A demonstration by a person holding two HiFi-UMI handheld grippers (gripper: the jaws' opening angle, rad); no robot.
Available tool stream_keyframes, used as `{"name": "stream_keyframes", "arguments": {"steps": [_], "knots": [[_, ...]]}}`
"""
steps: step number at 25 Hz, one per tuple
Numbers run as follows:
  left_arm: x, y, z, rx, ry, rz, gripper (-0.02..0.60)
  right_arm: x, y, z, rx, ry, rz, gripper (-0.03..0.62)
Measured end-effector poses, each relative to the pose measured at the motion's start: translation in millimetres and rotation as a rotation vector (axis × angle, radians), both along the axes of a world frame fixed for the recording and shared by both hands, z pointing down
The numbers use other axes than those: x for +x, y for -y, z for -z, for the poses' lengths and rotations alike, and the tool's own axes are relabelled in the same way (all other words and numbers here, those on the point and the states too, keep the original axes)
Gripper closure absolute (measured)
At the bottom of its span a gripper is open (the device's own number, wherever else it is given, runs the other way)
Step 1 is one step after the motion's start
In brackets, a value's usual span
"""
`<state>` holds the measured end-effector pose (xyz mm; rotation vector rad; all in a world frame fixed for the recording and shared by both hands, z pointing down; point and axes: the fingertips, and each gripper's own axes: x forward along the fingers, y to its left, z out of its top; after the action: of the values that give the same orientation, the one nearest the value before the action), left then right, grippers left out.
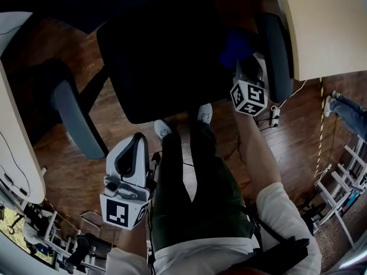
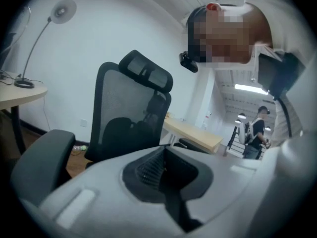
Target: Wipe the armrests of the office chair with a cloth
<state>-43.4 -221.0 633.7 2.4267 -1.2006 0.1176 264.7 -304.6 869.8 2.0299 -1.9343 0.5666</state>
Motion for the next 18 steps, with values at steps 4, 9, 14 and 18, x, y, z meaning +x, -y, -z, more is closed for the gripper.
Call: {"name": "stream_keyframes", "arguments": {"steps": [4,9,14,18], "knots": [[-27.3,-13.7,2.9,-0.012,-0.031,0.04,0.581,13.1,23.0,-67.8,-0.185,-0.096,0.052,0.522],[-69.8,-20.5,17.6,0.017,-0.038,0.182,0.581,-164.9,20.2,33.4,-0.049,0.122,0.48,0.523],[-118.1,-30.7,29.8,0.036,-0.034,0.313,0.581,-410.1,-41.5,78.8,-0.086,0.392,0.868,0.522],[-149.8,-51.9,32.6,0.036,-0.015,0.394,0.581,-456.5,-21.5,-21.0,-0.243,0.302,0.846,0.522]]}}
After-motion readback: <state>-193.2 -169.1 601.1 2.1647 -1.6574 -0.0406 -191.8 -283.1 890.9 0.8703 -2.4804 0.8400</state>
